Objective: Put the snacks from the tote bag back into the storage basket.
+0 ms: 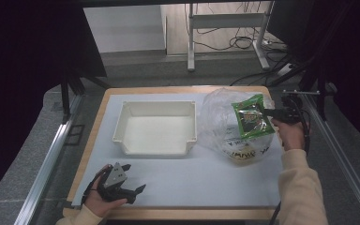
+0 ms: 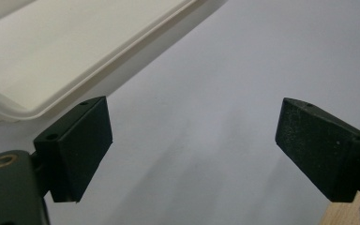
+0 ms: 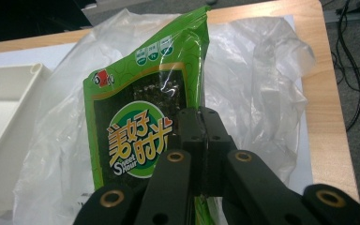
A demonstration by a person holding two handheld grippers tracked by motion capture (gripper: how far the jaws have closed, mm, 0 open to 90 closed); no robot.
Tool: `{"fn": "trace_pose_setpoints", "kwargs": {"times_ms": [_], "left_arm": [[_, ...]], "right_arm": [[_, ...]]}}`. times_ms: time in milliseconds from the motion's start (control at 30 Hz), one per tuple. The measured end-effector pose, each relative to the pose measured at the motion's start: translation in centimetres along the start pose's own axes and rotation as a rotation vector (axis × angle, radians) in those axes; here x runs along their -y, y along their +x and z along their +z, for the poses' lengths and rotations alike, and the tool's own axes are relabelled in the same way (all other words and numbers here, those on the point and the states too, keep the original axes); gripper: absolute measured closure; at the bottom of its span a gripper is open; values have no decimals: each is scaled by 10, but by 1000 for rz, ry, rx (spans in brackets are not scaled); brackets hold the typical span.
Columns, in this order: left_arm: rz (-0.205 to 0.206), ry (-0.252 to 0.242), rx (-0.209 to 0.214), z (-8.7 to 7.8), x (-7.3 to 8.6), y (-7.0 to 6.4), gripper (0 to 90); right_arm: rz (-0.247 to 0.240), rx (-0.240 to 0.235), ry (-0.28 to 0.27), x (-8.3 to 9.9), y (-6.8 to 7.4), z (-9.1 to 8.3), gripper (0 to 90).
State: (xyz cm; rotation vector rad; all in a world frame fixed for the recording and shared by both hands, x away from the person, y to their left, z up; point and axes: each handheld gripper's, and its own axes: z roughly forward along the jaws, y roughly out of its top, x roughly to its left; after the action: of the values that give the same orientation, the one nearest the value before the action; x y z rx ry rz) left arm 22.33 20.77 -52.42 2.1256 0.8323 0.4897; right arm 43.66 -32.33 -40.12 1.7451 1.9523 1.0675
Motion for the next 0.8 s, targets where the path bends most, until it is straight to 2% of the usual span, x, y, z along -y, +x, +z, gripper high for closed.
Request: {"fn": "trace_pose_setpoints", "kwargs": {"times_ms": [367,800], "left_arm": [[0,0,1,1,0,-1,110],[0,1,1,1,0,-1,110]], "right_arm": [[-5,-35,-30,-4,7,-6,900],[-16,-68,-32,-6,18,-4,900]]}}
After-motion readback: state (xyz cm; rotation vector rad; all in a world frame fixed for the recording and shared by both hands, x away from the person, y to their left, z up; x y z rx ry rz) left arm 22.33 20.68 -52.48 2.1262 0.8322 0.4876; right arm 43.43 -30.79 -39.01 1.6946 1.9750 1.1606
